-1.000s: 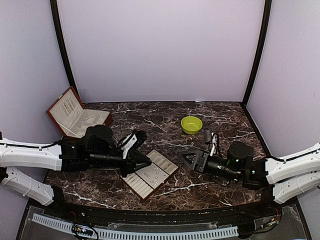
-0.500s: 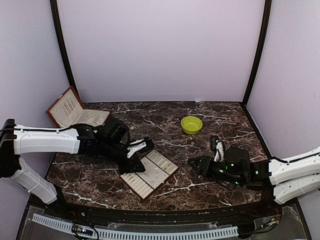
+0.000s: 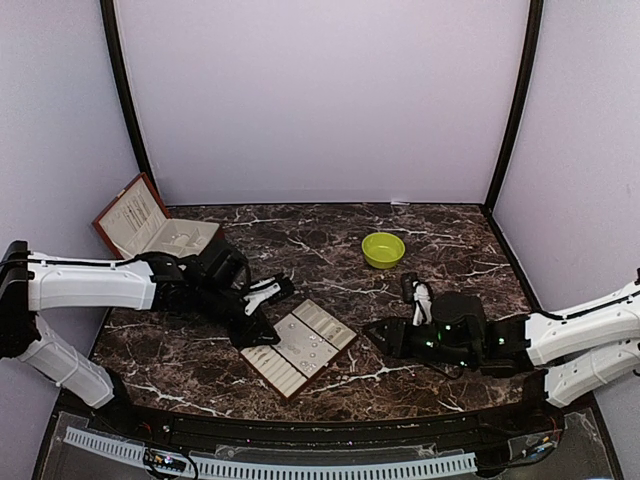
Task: Organize the mixed jewelry
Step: Insert the earring into the earring holder.
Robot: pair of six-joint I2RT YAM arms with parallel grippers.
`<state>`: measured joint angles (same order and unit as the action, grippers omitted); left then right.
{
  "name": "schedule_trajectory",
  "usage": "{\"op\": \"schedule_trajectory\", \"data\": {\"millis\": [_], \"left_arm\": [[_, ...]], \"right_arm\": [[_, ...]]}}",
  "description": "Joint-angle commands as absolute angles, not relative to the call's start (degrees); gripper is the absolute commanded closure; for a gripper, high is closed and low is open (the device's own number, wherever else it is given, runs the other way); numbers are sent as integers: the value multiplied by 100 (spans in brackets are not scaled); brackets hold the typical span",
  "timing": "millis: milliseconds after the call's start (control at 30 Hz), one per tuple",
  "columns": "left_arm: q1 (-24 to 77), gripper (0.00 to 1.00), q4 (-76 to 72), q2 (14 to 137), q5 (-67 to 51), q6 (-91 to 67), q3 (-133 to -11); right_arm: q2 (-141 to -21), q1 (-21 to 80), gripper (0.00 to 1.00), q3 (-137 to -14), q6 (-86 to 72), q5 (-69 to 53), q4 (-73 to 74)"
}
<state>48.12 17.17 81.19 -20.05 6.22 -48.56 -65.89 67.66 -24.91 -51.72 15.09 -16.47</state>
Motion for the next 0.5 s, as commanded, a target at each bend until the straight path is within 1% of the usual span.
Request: {"op": "schedule_trajectory", "data": {"millis": [0,233,333,467], "left_arm": [[4763,78,1384,7875,-1954,-276,-4552],[4764,78,1136,8047,-1935,-1022,-4421],[4763,78,1242,8293,-1899,-1082,-4624],[4762,81,1490,8681,-1836,-1060,-4956]], "right_arm": [[-7006,6888,57,-3039,-4799,1445,-1739],[-7458,6923,58,-3221,-5159,1547,-1894],[-7463,6942,58,-3116,-5298,1552,-1991],[-7382,6960,58,-2998,-5407,1614,-1936]]}}
